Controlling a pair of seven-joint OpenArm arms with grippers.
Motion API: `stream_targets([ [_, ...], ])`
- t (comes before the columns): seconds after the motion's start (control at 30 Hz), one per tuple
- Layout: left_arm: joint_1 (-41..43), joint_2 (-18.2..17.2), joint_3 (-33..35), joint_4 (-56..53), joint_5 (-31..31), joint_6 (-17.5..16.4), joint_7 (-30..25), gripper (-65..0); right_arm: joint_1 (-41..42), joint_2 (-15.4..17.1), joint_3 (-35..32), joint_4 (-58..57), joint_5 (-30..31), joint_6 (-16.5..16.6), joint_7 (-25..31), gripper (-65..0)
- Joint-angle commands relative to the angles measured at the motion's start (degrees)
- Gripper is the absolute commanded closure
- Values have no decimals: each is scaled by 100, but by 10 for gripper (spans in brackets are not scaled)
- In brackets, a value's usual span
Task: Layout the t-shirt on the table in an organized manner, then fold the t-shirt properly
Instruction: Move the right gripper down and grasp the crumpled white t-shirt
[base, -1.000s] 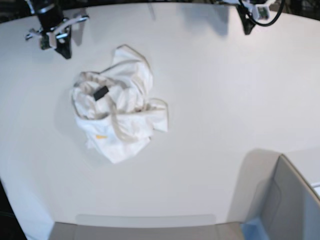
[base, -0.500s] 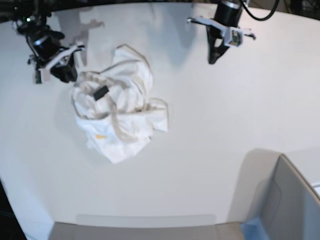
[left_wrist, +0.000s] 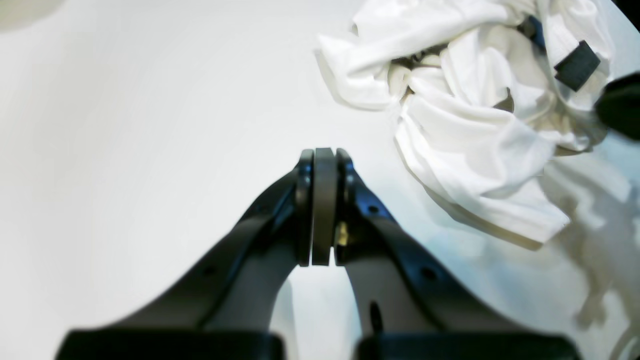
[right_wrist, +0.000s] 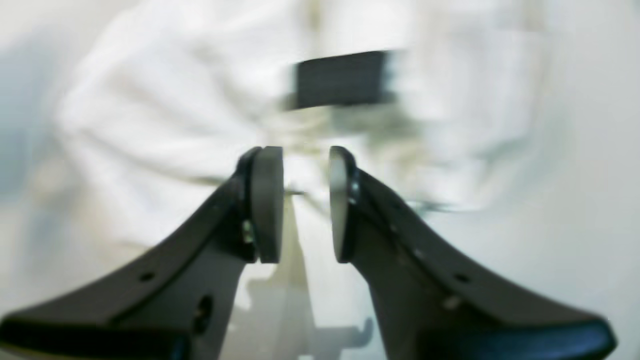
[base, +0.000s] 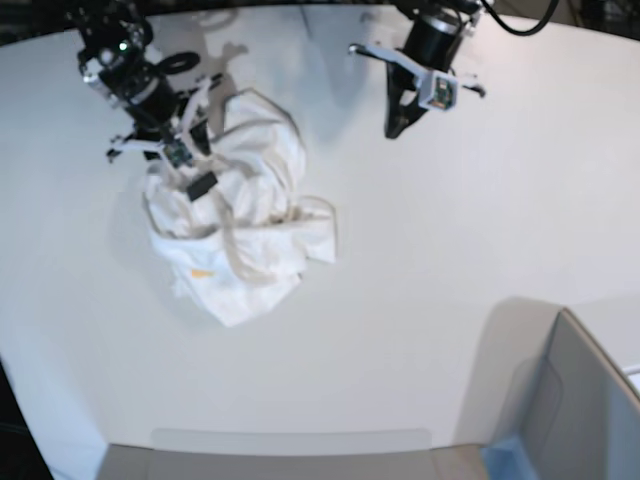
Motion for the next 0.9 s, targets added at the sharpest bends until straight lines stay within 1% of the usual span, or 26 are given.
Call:
stream_targets([
  [0.0, -10, -33, 3, 105, 19, -18, -104, -4, 27, -91, 82, 92, -163, -70, 141, -191],
  [0.03, -10, -41, 3, 105, 19, -18, -96, -4, 27, -250, 135, 92, -259, -70, 141, -199],
  [0.17, -28, -314, 11, 96, 19, -27, -25, -4, 0, -777, 249, 92, -936, -70, 141, -201],
  [0.23, -28, -349, 11, 87, 19, -27, -25, -4, 9, -962, 214, 84, -1341, -70, 141, -201],
  [0.33, -28, -349, 11, 87, 19, -27, -25, -4, 18, -1164, 214, 84, -1675, -70, 141, -201],
  [0.5, -177, -331, 11, 87, -7, -27, -25, -4, 159, -1225, 222, -101, -1789, -70, 141, -201],
  [0.63, -256, -296, 20, 87, -25, -27, -25, -4, 361, -1173, 222, -365, -1771, -70, -193, -201],
  [0.7, -282, -217, 152, 87, 11, -27, -25, -4, 422, -1164, 222, -488, -1771, -70, -184, -201],
  [0.87, -432, -156, 372, 78, 11, -18, -25, -4, 774, -1164, 214, -822, -1771, -61, -193, -201],
])
